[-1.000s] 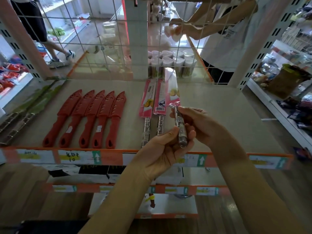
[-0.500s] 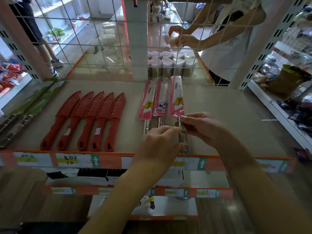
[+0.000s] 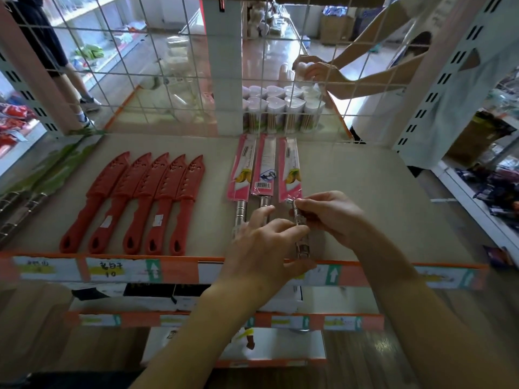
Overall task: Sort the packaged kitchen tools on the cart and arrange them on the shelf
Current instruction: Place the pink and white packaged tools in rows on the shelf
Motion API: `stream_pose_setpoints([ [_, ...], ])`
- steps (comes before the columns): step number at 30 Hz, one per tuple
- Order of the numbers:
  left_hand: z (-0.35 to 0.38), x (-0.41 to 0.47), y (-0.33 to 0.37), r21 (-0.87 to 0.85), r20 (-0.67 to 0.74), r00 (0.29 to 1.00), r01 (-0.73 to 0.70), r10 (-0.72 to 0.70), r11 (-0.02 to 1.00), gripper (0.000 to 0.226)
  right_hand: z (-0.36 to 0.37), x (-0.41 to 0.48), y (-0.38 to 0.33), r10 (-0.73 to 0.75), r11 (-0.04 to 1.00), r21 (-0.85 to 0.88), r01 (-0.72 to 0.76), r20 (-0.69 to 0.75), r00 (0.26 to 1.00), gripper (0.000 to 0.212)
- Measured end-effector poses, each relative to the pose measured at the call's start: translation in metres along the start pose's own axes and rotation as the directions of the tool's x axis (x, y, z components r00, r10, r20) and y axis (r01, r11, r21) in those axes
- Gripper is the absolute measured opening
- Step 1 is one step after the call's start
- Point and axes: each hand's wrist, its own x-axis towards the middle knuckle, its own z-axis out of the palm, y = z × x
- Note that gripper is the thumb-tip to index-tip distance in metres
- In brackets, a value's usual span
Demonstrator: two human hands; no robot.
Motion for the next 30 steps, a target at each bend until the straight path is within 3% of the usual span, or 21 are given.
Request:
stream_pose_setpoints([
  [5, 0.005, 0.002, 0.000, 0.039, 0.014, 1.000, -0.024, 0.024, 0.999, 0.054, 0.003, -0.001, 0.003, -0.074, 0.974, -0.223, 0.048, -0.111, 0.991, 0.015],
  [10, 0.013, 0.000, -0.002, -0.005, -0.103, 0.992, -0.073, 0.072, 0.997, 0.048, 0.002, 0.001, 0.004, -0.239, 0.868, -0.476, 0.139, -0.157, 0.958, 0.021],
  [16, 0.020, 0.005, -0.006, 0.097, -0.264, 0.950, -0.148, 0.169, 0.984, 0.045, 0.003, 0.000, 0.005, -0.320, 0.812, -0.559, 0.168, -0.184, 0.930, 0.029],
  [24, 0.025, 0.007, 0.001, 0.086, -0.278, 0.942, -0.169, 0.186, 0.982, 0.045, 0.001, -0.007, 0.007, -0.391, 0.754, -0.636, 0.166, -0.231, 0.891, 0.024],
  [30, 0.026, 0.012, 0.002, 0.077, -0.259, 0.949, -0.167, 0.182, 0.983, 0.045, -0.002, -0.008, 0.006, -0.391, 0.769, -0.614, 0.176, -0.234, 0.890, 0.021],
])
